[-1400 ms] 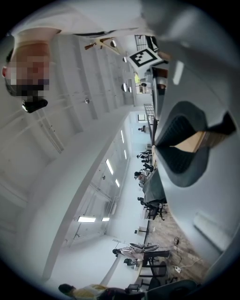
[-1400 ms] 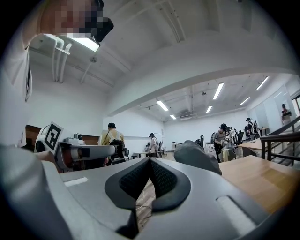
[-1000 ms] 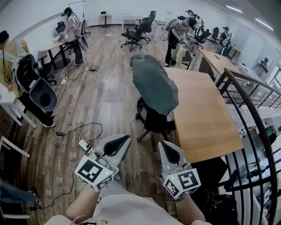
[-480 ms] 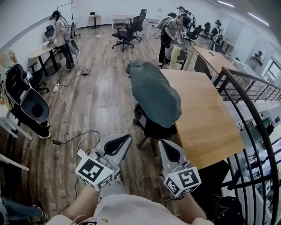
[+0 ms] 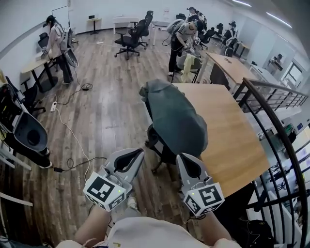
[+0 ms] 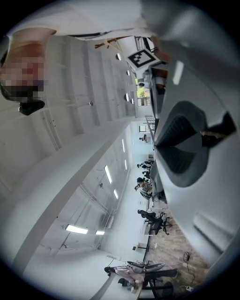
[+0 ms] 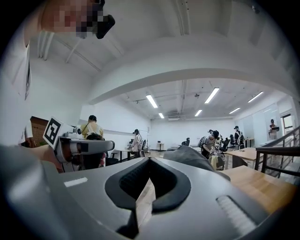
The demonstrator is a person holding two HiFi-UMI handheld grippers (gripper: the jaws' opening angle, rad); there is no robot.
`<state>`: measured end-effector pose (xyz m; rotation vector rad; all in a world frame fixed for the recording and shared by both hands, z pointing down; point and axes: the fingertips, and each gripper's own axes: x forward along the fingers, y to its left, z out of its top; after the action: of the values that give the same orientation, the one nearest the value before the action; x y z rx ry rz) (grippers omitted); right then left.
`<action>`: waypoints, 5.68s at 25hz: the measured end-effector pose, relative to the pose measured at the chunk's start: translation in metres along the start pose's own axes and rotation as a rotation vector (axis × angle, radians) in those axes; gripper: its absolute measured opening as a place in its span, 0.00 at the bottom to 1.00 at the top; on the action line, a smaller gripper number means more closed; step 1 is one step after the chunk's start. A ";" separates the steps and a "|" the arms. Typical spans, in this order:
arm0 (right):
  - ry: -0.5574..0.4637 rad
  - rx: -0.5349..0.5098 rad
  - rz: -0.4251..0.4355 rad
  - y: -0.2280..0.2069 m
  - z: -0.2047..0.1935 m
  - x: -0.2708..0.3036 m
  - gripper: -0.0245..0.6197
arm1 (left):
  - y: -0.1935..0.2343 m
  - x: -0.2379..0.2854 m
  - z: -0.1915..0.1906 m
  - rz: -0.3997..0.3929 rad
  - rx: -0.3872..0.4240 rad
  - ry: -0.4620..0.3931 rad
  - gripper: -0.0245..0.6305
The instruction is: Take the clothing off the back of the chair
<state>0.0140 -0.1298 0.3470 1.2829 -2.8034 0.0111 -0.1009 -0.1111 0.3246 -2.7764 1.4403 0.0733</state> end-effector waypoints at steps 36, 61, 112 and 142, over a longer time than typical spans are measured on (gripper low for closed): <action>0.017 0.051 -0.240 -0.117 -0.009 0.084 0.04 | 0.087 0.129 -0.011 -0.131 0.055 0.042 0.04; -0.092 0.134 -0.185 -0.167 0.022 0.080 0.39 | 0.077 0.180 0.012 -0.048 0.091 0.012 0.29; 0.185 0.148 -0.227 -0.232 -0.138 0.114 0.11 | 0.102 0.269 -0.146 -0.061 -0.080 0.279 0.08; -0.340 -0.026 0.186 -0.047 0.127 0.183 0.12 | 0.154 0.057 0.106 0.287 0.298 -0.114 0.07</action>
<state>-0.0763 -0.3030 0.2299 1.1054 -3.1855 -0.2574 -0.1978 -0.2431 0.2174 -2.2832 1.6542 0.0175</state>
